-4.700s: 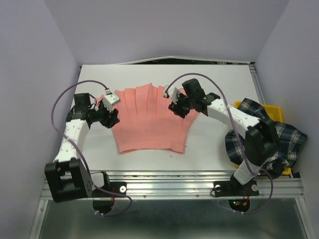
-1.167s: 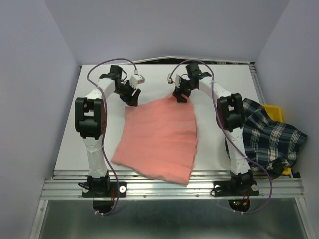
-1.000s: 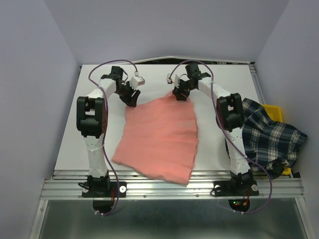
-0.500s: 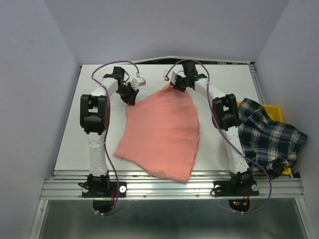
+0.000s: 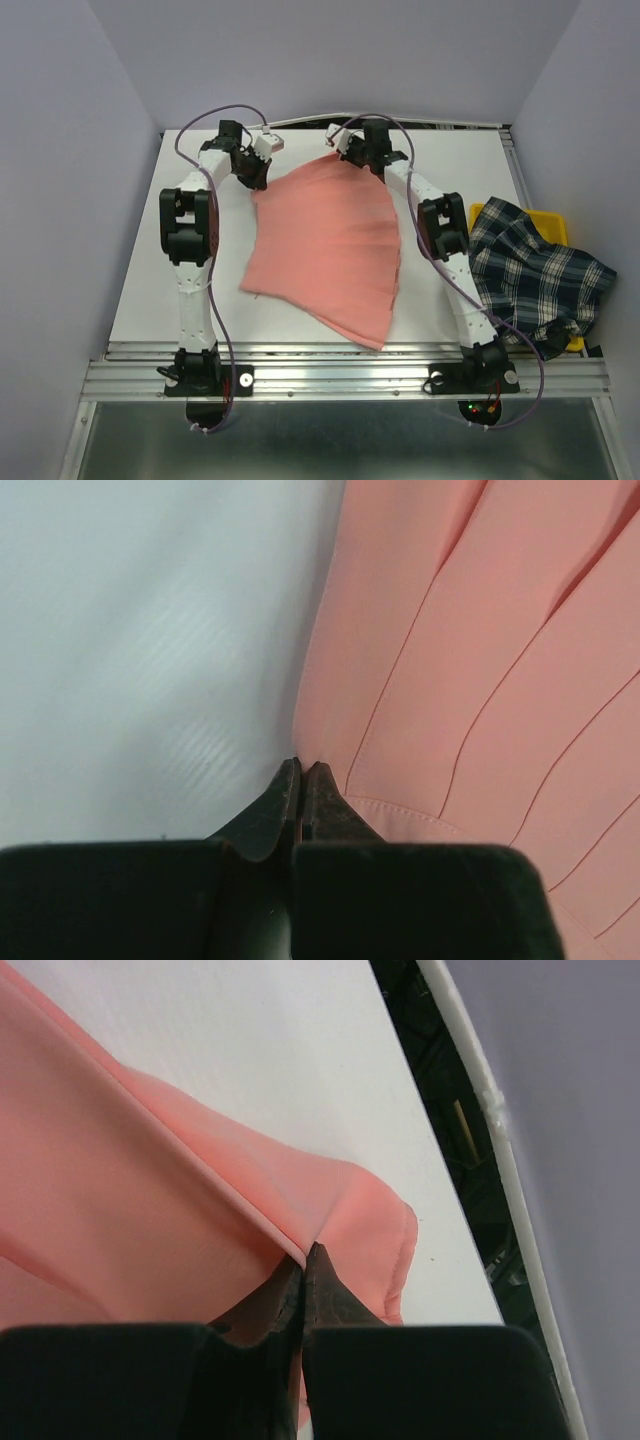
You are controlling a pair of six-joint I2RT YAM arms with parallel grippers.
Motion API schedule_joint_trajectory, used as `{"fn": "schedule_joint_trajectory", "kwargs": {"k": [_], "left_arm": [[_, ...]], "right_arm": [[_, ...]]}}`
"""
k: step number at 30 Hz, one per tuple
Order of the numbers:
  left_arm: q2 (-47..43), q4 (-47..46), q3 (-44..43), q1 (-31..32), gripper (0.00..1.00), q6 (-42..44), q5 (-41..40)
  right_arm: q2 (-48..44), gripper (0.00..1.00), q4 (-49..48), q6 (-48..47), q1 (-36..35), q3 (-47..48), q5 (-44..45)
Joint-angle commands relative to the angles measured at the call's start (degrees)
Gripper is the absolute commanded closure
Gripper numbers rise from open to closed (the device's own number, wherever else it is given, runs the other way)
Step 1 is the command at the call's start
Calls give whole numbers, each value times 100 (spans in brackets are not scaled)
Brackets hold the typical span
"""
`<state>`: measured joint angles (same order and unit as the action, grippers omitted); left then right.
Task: Fold and stack the skirts
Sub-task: Fold the skirt
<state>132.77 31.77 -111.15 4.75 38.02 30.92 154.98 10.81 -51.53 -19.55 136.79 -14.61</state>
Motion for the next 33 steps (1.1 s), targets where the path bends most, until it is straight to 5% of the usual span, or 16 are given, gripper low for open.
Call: {"fn": "schedule_joint_trajectory", "kwargs": {"k": [1, 12, 20, 33], "left_arm": [[-945, -355, 41, -124, 100, -111, -314], [-2297, -382, 1156, -106, 100, 907, -385], [-3817, -847, 3052, -106, 100, 2119, -306], [-6490, -357, 6287, -71, 100, 3729, -24]], "right_arm": [[-783, 99, -844, 204, 92, 94, 389], [-2831, 99, 1034, -103, 92, -1224, 82], [-4456, 99, 2626, 55, -574, -2971, -112], [-6172, 99, 3454, 1074, -1700, -5188, 82]]}}
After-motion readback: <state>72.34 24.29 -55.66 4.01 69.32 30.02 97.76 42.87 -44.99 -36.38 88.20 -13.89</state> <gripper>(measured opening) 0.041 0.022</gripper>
